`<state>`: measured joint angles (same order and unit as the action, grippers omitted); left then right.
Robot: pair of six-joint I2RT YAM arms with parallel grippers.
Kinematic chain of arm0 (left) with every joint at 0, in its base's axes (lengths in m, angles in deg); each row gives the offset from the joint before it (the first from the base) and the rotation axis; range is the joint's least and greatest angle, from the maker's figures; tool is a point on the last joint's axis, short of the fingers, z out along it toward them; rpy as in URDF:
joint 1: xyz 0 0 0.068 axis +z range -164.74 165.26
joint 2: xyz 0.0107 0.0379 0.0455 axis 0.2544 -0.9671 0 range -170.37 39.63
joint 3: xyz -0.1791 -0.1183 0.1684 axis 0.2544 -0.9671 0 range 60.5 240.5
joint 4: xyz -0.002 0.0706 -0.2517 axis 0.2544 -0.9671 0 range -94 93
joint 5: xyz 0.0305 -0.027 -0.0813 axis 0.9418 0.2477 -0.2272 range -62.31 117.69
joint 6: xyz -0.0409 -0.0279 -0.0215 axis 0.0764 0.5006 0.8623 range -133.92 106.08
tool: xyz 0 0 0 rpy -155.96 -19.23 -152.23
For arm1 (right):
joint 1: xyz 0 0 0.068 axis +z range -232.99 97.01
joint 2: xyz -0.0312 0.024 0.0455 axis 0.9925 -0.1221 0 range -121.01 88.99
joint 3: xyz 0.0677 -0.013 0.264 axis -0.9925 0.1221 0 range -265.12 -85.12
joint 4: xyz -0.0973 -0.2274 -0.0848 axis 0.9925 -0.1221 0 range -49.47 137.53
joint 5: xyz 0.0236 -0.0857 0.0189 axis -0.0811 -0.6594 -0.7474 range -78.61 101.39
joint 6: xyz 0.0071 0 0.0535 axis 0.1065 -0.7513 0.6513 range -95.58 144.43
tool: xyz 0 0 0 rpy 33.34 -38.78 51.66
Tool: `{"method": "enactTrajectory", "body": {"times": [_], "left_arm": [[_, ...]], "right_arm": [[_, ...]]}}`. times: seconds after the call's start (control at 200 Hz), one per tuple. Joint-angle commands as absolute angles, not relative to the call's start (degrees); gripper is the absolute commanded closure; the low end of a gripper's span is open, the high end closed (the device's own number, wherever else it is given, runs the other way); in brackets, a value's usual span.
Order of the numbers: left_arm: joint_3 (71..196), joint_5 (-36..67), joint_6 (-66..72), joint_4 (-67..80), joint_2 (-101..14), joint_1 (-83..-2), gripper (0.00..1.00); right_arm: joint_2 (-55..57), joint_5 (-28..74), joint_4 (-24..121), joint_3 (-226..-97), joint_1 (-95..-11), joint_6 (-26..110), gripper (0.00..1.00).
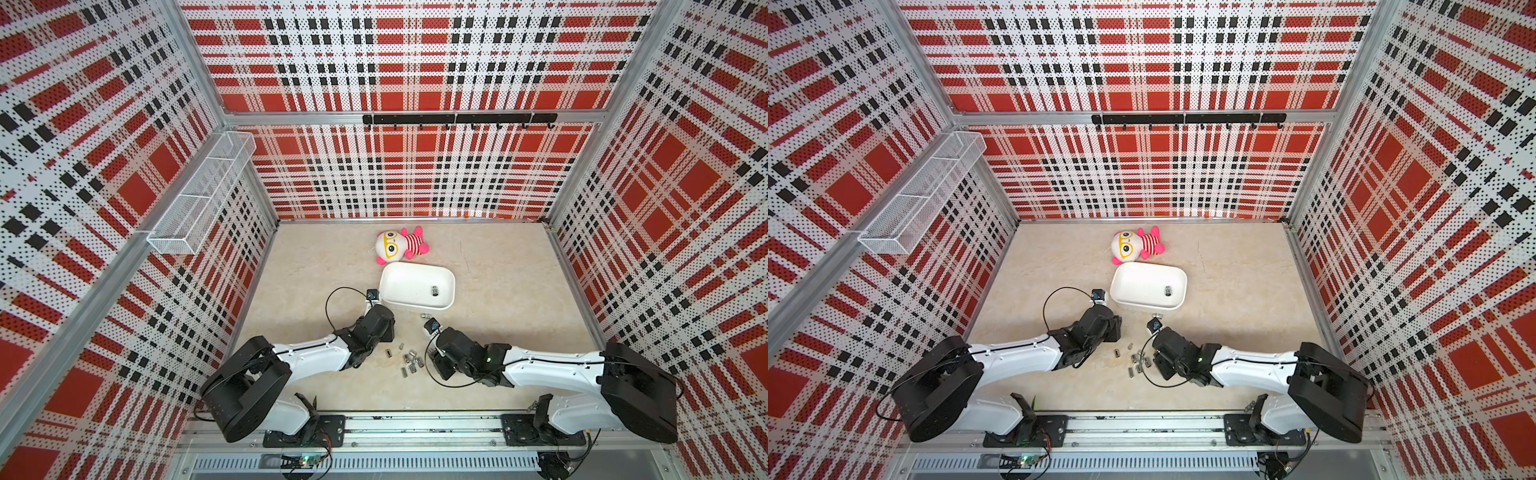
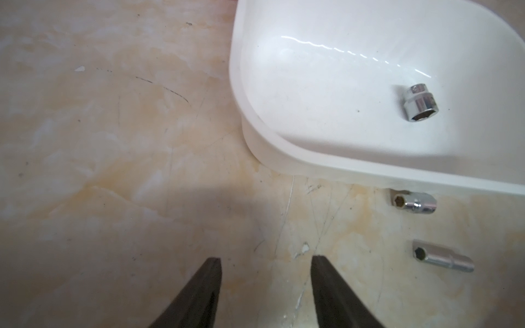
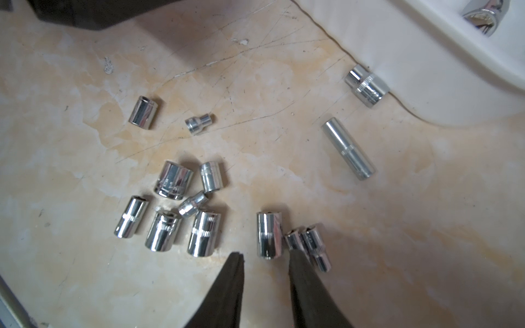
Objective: Put the socket on the desktop into the storage box
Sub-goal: Pick up the socket head from the center of the board.
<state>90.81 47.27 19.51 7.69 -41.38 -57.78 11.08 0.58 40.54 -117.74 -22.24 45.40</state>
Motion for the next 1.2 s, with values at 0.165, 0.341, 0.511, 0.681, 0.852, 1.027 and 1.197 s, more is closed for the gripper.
{"method": "enactTrajectory", "body": {"times": [0.165, 0.341, 0.511, 0.681, 0.852, 1.027, 1.197], "left_arm": [[91.2, 45.6, 19.8, 9.1, -41.8, -57.5, 0.44], [91.2, 45.4, 19.8, 9.2, -41.8, -57.4, 0.44], [91.4, 45.3, 19.7, 9.1, -42.1, -57.4, 0.43], [91.4, 45.1, 19.7, 9.2, -42.1, -57.4, 0.44], [91.5, 45.0, 19.7, 9.1, -42.1, -57.5, 0.44], [91.5, 45.2, 19.6, 9.2, -42.0, -57.4, 0.44], [91.6, 45.4, 19.6, 9.2, -41.9, -57.4, 0.44]], "right_arm": [[7.4, -1.3, 40.7, -120.4, -22.6, 44.4, 0.69], [5.9, -0.7, 40.9, -120.7, -22.6, 44.2, 0.7], [3.7, -0.7, 40.6, -121.6, -22.7, 44.3, 0.71], [2.7, -0.8, 40.8, -121.9, -22.7, 44.3, 0.72], [1.8, 0.8, 40.7, -122.2, -22.7, 44.3, 0.72], [1.2, 1.0, 40.7, -122.4, -22.7, 44.4, 0.72], [1.2, 0.7, 40.2, -122.6, -22.7, 44.4, 0.8]]}}
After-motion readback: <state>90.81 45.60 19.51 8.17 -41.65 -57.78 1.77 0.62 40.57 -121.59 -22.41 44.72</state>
